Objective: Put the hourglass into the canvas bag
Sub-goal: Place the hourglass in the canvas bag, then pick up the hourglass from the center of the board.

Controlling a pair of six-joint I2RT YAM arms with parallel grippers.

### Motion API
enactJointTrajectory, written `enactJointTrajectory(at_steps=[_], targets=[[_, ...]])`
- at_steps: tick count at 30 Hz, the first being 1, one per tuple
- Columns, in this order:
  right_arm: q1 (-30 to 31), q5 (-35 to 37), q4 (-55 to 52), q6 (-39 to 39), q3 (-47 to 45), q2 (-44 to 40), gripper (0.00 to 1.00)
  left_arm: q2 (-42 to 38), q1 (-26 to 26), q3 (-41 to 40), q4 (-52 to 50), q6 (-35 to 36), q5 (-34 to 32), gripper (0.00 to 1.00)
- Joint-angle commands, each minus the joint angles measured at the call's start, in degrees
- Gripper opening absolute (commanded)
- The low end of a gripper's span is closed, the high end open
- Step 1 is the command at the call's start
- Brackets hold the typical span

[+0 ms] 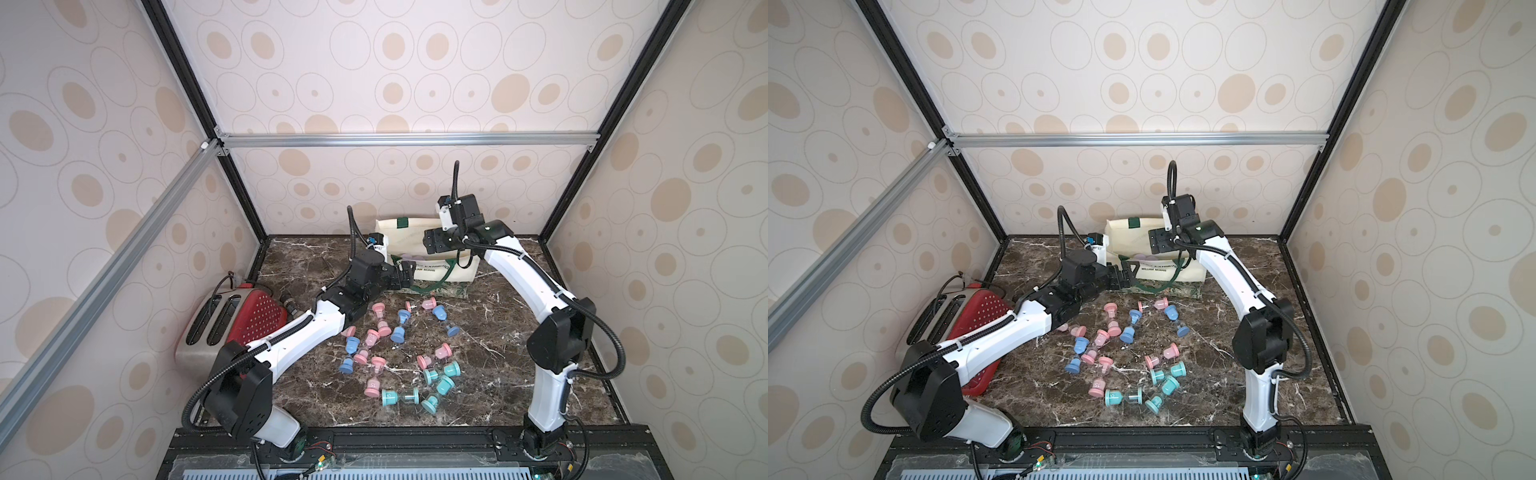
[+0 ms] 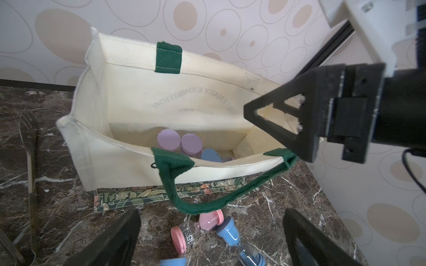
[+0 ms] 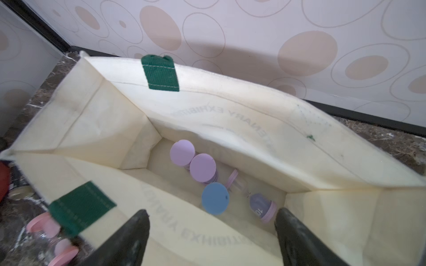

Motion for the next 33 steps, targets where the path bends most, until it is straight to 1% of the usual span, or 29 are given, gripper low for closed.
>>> enactJointTrajectory(at_steps=[1,5,11,16,18,20,23,27,30,33], targets=[[0.0,-2.3,-2.2,2.9,-4.8,-4.3,0.9,-2.7,0.3,-1.6,-0.6,-1.2,1.1,0.97],[0.0,-2.3,-2.5,4.5,-13.3,-10.9,0.91,-5.0,-0.1,-3.7,-1.4,-1.4,2.2,0.97],[0.1,-1.1,-4.4,6.8,-24.6,-21.0,0.92,-8.8,-1.7,-7.5,-2.4,-1.7,1.8,0.98],[0.4,0.3,-4.4,8.4,-33.9,-27.9,0.92,-10.8,-3.6,-9.6,-3.3,-2.3,-0.1,0.97],[0.4,0.0,-2.7,9.4,-38.7,-30.5,0.92,-11.5,-4.6,-10.8,-2.9,-2.7,-0.8,0.97],[0.4,-2.0,1.2,10.5,-44.0,-32.0,0.91,-11.9,-5.2,-11.8,-2.6,-3.3,-1.7,0.97],[0.7,-4.6,5.7,11.8,-49.7,-31.4,0.89,-12.0,-5.9,-12.9,-2.0,-4.2,-2.0,0.97],[1.3,-5.8,11.5,12.3,-54.5,-27.8,0.85,-12.1,-7.2,-14.7,-0.3,-5.5,-3.0,0.97],[1.6,-2.9,16.1,12.1,-57.7,-26.3,0.84,-11.8,-7.9,-15.5,0.1,-6.3,-3.9,0.97],[1.7,-2.6,20.1,12.4,-60.3,-24.8,0.83,-11.6,-8.3,-16.4,1.0,-7.2,-4.2,0.97]])
